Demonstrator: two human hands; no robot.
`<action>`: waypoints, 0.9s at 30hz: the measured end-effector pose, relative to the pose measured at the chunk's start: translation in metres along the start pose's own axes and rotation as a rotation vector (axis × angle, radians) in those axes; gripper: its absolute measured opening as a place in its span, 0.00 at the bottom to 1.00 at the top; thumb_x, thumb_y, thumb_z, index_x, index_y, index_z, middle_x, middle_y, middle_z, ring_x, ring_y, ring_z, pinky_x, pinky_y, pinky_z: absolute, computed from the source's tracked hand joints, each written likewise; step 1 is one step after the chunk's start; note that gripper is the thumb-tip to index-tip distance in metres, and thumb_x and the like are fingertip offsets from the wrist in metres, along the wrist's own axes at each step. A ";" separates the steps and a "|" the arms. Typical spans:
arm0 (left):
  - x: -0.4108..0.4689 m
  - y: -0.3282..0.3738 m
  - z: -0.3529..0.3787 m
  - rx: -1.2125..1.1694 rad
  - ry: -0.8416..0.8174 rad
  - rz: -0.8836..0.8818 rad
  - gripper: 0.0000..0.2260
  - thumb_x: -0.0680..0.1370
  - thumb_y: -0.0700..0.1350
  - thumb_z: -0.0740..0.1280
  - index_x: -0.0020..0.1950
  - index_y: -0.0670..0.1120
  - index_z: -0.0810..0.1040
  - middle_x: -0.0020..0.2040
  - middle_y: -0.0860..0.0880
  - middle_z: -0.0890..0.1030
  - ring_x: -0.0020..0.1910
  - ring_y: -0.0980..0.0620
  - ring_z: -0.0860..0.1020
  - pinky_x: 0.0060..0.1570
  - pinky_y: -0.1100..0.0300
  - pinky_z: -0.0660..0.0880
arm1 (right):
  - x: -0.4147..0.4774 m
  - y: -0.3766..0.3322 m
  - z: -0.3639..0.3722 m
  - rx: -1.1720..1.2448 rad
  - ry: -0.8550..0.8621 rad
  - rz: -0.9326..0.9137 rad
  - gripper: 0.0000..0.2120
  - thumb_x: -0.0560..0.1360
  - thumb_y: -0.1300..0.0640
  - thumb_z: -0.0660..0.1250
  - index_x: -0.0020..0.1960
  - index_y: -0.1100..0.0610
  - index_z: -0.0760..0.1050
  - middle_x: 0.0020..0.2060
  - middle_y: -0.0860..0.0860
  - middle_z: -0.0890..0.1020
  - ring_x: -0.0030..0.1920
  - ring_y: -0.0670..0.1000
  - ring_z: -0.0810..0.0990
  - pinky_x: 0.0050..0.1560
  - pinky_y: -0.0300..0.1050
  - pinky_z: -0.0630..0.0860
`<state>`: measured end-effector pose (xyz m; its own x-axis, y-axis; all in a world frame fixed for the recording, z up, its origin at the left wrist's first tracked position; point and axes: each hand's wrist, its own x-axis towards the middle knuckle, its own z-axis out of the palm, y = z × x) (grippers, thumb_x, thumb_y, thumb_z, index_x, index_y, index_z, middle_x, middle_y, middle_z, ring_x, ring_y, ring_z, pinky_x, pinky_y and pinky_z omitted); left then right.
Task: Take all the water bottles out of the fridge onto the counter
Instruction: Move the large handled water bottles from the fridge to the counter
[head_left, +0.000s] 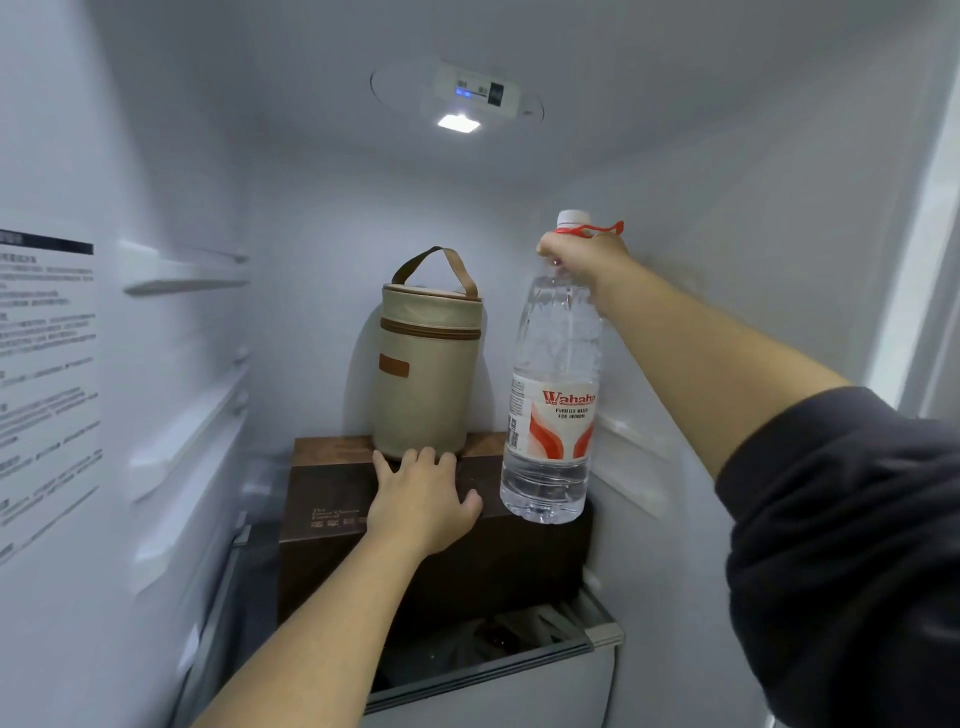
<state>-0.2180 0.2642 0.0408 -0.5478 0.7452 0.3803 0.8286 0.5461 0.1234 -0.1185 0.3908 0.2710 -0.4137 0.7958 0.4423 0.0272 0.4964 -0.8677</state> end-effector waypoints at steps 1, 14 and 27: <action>0.000 0.000 0.000 -0.001 -0.003 -0.001 0.24 0.79 0.60 0.55 0.69 0.49 0.68 0.65 0.47 0.72 0.68 0.46 0.67 0.72 0.34 0.49 | 0.001 0.001 0.002 0.017 -0.006 0.000 0.09 0.67 0.53 0.68 0.46 0.54 0.75 0.38 0.49 0.81 0.40 0.49 0.81 0.37 0.38 0.72; -0.012 0.011 -0.017 -0.741 0.357 -0.021 0.27 0.79 0.59 0.62 0.74 0.48 0.64 0.72 0.51 0.69 0.69 0.53 0.68 0.66 0.55 0.68 | -0.010 0.010 -0.006 0.049 0.130 -0.065 0.19 0.60 0.49 0.66 0.47 0.57 0.81 0.32 0.48 0.84 0.38 0.49 0.84 0.38 0.46 0.78; 0.006 0.073 0.007 -1.062 0.164 0.135 0.41 0.61 0.60 0.80 0.66 0.60 0.60 0.60 0.60 0.74 0.61 0.59 0.75 0.56 0.57 0.79 | -0.021 0.011 -0.020 0.101 0.082 -0.118 0.02 0.68 0.56 0.66 0.38 0.54 0.76 0.31 0.47 0.82 0.31 0.47 0.79 0.34 0.40 0.76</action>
<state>-0.1616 0.3112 0.0453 -0.4875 0.6712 0.5584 0.6011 -0.2058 0.7722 -0.0914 0.3865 0.2571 -0.3327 0.7615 0.5562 -0.1109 0.5541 -0.8250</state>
